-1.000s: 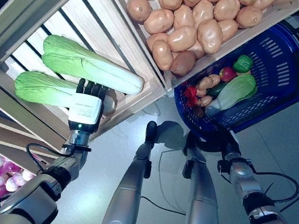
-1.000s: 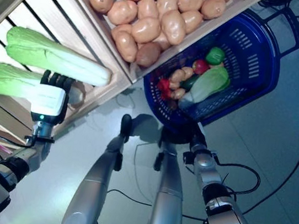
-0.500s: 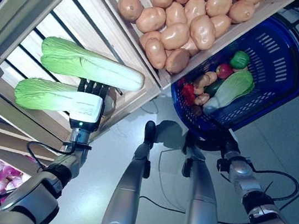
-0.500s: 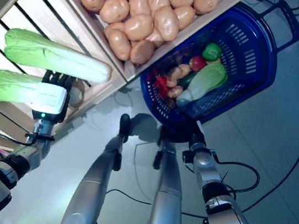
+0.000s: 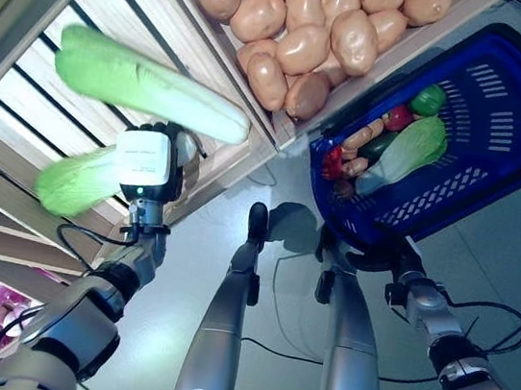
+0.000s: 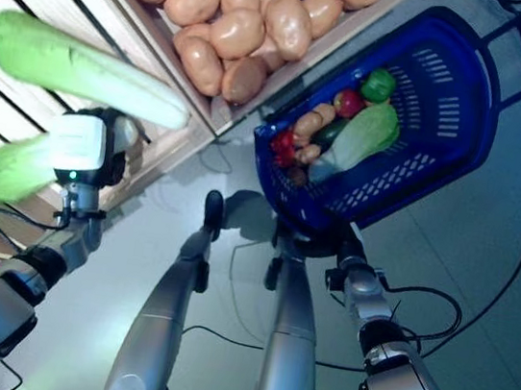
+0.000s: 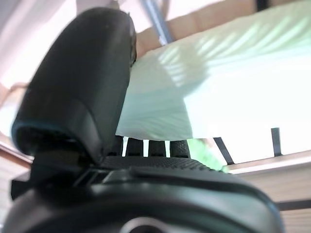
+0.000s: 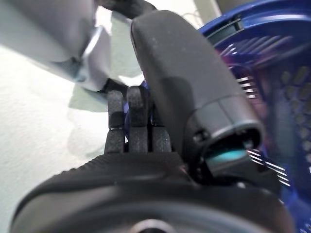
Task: Put vegetables into the basket
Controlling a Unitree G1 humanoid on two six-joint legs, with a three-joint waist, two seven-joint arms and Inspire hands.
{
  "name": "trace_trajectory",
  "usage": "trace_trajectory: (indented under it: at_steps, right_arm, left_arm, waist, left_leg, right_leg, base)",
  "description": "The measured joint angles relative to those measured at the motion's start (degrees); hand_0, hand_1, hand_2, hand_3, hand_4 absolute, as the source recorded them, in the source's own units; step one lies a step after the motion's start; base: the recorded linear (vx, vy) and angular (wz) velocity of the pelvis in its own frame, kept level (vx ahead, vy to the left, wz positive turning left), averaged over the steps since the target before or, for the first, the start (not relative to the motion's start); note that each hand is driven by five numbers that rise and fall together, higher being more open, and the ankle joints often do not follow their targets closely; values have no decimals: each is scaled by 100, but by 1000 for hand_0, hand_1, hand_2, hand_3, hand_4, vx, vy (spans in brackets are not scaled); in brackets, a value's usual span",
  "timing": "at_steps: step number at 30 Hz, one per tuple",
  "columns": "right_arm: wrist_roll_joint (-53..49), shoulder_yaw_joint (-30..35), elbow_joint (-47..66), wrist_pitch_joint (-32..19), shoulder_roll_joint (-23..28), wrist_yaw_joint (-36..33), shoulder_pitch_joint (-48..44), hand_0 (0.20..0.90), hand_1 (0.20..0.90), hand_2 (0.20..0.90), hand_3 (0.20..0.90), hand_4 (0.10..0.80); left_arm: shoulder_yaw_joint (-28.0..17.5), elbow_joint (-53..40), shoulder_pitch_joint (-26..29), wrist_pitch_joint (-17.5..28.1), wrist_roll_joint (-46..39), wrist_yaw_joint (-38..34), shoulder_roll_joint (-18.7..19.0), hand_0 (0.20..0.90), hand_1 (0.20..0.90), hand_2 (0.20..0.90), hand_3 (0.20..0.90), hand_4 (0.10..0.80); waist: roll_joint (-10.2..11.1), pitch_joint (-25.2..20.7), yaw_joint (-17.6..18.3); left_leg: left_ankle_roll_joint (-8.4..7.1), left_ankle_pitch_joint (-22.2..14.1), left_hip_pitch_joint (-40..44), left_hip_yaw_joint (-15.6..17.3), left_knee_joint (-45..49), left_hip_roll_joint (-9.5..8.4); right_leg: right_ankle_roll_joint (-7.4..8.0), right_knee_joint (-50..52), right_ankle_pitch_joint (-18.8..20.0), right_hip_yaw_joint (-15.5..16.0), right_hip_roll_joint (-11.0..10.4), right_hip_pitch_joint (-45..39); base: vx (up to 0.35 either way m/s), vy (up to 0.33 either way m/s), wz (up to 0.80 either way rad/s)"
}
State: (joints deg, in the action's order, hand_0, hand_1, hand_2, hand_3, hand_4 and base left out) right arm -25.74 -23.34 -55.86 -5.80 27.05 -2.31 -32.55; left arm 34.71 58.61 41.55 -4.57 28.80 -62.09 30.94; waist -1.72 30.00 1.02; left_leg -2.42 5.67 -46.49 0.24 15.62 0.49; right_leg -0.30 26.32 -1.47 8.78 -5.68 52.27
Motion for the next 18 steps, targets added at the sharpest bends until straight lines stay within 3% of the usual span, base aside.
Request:
trace_trajectory:
  at_steps: [12, 18]
  right_arm:
    - [-183, -4, -222, 40, -78, -26, -263, 900, 900, 900, 900, 800]
    - [-182, -2, 37, 18, -152, -122, -154, 900, 900, 900, 900, 800]
  left_arm:
    - [-159, 259, 213, 162, -35, -51, 80, 300, 300, 300, 300, 400]
    - [-206, 29, -43, 587, 89, -64, 142, 300, 300, 300, 300, 400]
  waist:
    - [166, 2, 60]
    - [272, 1, 49]
  left_leg:
    - [-22, 12, 35, -12, 0, 34]
    - [-18, 11, 378, -17, -91, 42]
  right_leg:
    - [5, -38, 19, -43, 69, -36]
    - [-22, -167, 53, -30, 89, -405]
  base:
    - [-5, -26, 0]
    - [22, -49, -2]
